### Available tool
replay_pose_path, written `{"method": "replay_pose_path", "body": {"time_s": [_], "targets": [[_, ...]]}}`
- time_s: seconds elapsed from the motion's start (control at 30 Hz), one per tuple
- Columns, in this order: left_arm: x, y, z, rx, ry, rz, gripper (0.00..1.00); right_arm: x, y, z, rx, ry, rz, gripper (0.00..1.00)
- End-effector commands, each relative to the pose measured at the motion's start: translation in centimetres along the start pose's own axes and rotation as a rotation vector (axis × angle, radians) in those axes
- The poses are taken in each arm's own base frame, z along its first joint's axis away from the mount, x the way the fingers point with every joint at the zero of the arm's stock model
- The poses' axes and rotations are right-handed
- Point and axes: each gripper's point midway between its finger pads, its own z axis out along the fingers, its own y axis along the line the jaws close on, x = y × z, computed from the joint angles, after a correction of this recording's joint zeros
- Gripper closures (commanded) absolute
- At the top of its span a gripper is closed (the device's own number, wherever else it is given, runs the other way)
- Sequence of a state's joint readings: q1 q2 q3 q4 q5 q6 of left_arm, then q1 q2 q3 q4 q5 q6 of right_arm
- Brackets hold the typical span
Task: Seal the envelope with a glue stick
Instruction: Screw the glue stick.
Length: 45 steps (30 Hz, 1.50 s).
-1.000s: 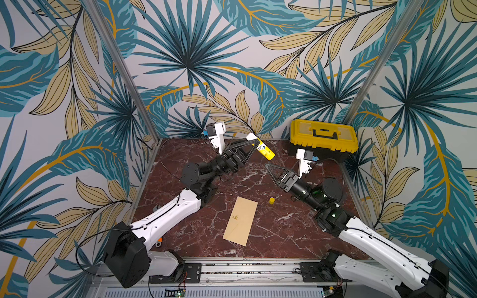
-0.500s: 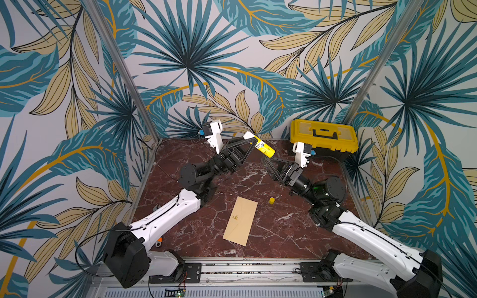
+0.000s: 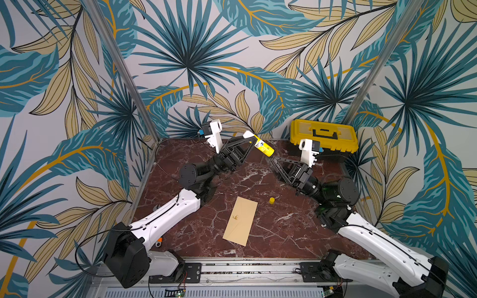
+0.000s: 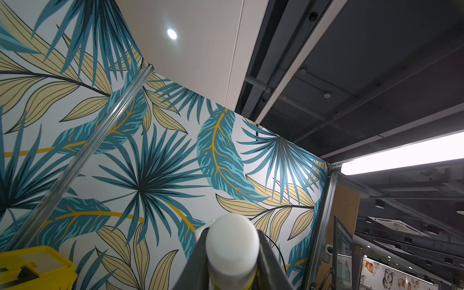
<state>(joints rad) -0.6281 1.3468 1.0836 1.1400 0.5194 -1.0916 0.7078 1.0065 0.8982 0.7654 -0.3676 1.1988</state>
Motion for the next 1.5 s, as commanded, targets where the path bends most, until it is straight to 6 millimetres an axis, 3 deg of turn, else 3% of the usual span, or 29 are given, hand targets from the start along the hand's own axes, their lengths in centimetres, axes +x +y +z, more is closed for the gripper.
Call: {"method": "replay_pose_path", "body": {"time_s": [0.0,0.43,0.73,1.07,1.2,1.3,1.47], "targets": [[-1.1,-1.5,0.3,0.047,-0.018,0.030,0.89,-0.3,0.7,0.5,-0.015,-0.003,0.007,0.47],[-0.9,-1.5,0.3,0.048,-0.009,0.031,0.90,-1.0,0.0,0.5,0.039,-0.038,0.019,0.58],[-0.7,-1.3,0.4,0.052,-0.005,0.020,0.90,-1.4,0.5,0.8,0.035,-0.044,0.015,0.59],[-0.7,-1.2,0.4,0.047,-0.008,0.019,0.91,-0.7,-0.3,0.6,0.096,0.004,-0.033,0.75],[-0.7,-1.2,0.3,0.045,-0.008,0.017,0.91,-0.6,-0.7,0.0,0.182,0.043,-0.225,0.79],[-0.8,-1.3,0.3,0.044,-0.007,0.017,0.91,-0.8,-0.3,-0.8,0.235,0.086,-0.517,0.85],[-0.8,-1.3,0.4,0.042,-0.007,0.016,0.91,-0.8,0.7,-1.8,0.228,0.162,-0.980,0.88]]}}
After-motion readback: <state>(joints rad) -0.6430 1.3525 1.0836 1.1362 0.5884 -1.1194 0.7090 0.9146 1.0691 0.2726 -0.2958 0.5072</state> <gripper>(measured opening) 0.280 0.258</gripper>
